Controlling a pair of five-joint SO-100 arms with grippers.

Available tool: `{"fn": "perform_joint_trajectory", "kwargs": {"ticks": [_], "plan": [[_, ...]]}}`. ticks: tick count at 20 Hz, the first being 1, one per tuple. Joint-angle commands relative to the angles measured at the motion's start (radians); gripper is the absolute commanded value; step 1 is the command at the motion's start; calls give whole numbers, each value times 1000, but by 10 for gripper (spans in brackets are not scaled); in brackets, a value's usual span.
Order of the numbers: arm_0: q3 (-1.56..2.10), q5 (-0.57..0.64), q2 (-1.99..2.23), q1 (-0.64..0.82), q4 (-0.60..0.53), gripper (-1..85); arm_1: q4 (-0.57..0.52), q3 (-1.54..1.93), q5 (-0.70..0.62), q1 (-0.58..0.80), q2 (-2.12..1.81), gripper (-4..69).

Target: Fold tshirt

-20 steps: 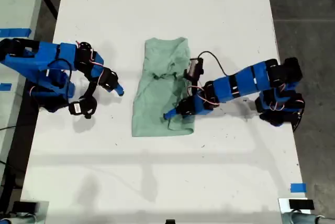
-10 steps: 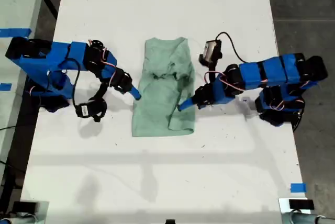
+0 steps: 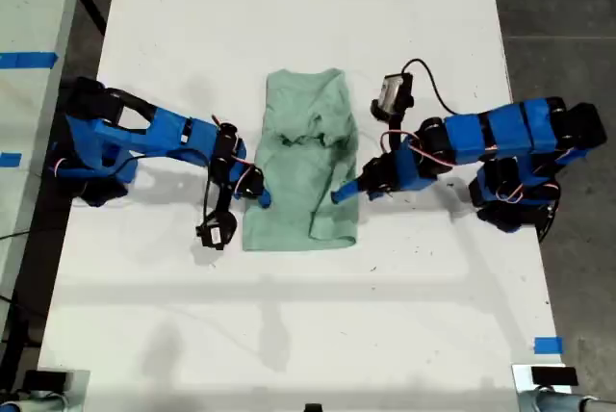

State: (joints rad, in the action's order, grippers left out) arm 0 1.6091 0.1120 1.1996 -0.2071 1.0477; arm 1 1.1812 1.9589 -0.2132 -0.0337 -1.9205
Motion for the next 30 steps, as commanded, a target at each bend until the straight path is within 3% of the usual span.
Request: {"fn": "perform_joint_trajectory", "kwargs": {"ticks": [1,3,8,12,17,18,19,20,21,25,30], "plan": [[-29,-34,-31,-14,-81,0,-18,2,12,2,-57,316],[-31,-46,12,-12,-51,0,-25,21,20,-2,-67,312],[-100,-57,213,46,198,0,-46,52,23,0,-91,302],[-454,58,92,51,236,0,-51,75,34,2,-112,300],[-758,196,-179,57,103,4,-52,100,48,0,-144,295],[-767,219,-222,60,63,49,-54,106,51,-2,-149,294],[-798,252,-272,55,48,171,-54,107,52,-2,-152,294],[-808,249,-310,54,35,234,-54,114,54,-2,-156,294],[-810,244,-345,54,29,246,-54,117,55,-2,-161,294],[-818,170,-423,52,135,236,-64,124,54,2,-164,291],[-802,163,-268,46,316,199,-64,127,61,-3,-169,290]]}}
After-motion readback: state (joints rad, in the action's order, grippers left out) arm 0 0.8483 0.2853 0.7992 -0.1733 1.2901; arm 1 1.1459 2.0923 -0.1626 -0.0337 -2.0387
